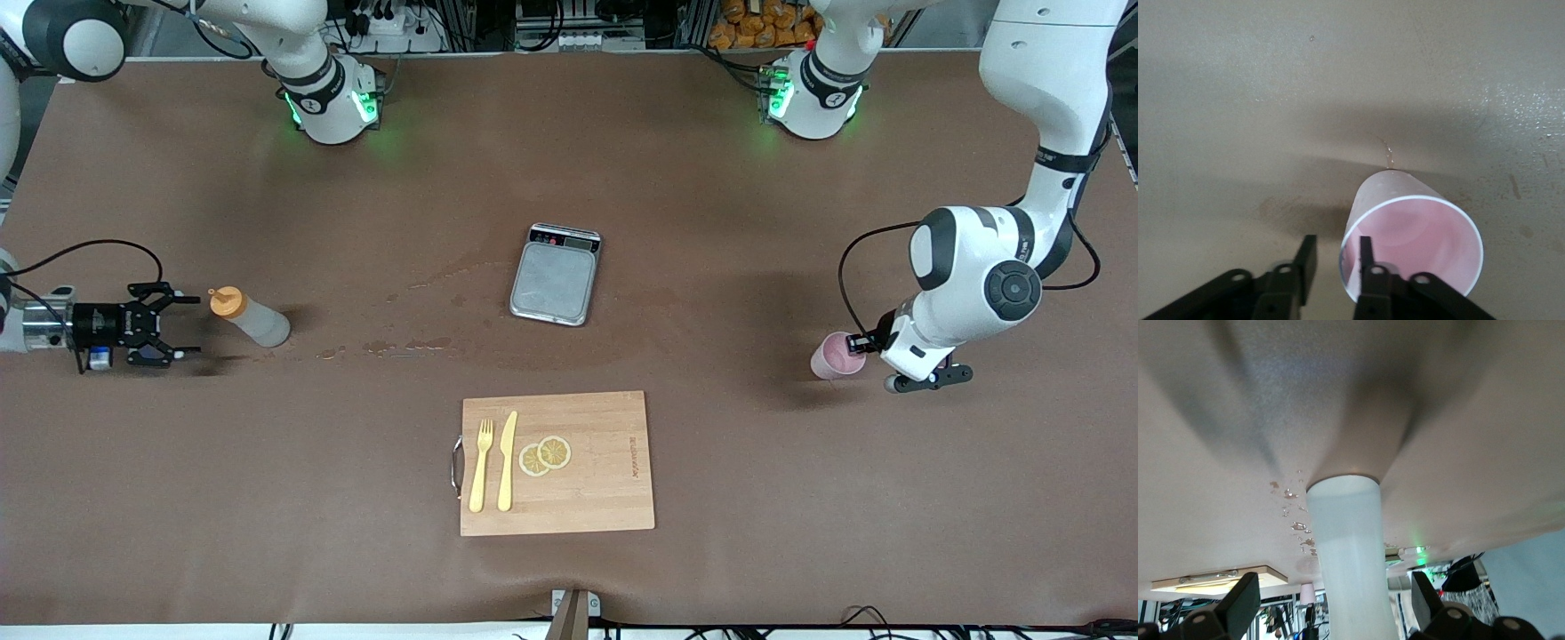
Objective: Add sauce to pink cup with both arms
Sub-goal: 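Carry the pink cup onto the gray scale with the left gripper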
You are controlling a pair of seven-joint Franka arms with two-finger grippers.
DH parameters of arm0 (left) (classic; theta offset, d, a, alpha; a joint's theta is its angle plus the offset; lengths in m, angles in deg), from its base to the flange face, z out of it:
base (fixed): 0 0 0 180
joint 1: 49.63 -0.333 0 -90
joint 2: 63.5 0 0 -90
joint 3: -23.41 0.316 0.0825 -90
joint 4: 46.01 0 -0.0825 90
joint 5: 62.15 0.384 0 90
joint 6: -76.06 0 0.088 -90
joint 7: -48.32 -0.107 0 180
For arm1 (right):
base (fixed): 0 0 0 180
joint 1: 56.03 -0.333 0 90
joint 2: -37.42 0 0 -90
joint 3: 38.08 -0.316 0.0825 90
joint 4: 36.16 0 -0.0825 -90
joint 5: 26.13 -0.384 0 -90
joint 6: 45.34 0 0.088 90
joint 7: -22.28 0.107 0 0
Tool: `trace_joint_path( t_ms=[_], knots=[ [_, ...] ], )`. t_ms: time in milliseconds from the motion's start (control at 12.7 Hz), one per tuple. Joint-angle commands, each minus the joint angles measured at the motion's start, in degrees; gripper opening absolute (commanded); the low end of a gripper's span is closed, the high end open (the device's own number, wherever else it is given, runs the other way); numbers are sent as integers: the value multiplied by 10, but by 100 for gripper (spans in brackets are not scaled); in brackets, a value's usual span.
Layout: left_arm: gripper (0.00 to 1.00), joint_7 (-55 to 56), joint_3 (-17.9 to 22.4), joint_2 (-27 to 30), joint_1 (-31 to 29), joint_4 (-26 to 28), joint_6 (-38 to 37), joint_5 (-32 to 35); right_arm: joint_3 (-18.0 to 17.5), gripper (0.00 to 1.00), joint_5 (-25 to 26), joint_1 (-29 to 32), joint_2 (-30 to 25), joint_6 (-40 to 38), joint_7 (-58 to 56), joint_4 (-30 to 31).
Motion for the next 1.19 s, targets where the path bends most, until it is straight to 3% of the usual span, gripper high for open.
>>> trace_joint_path(
  t_ms=[0,237,711,1028,1107],
  knots=[
    [0,7,-6,5,2,-8,1,-10,1,100,-23,-1,42,-8,-30,-18],
    [0,17,-41,31,2,-6,-5,-10,1,100,-24,-10,48,-11,-32,-15],
    [0,260,-221,42,27,-17,-9,-2,1,100,-25,-51,51,-9,-40,9],
    [0,437,-224,14,162,-70,-9,-1,-3,100,-26,-55,52,-11,-45,15],
    [0,467,-223,5,187,-84,-9,-1,-3,60,-26,-51,52,-14,-45,15]
  ],
)
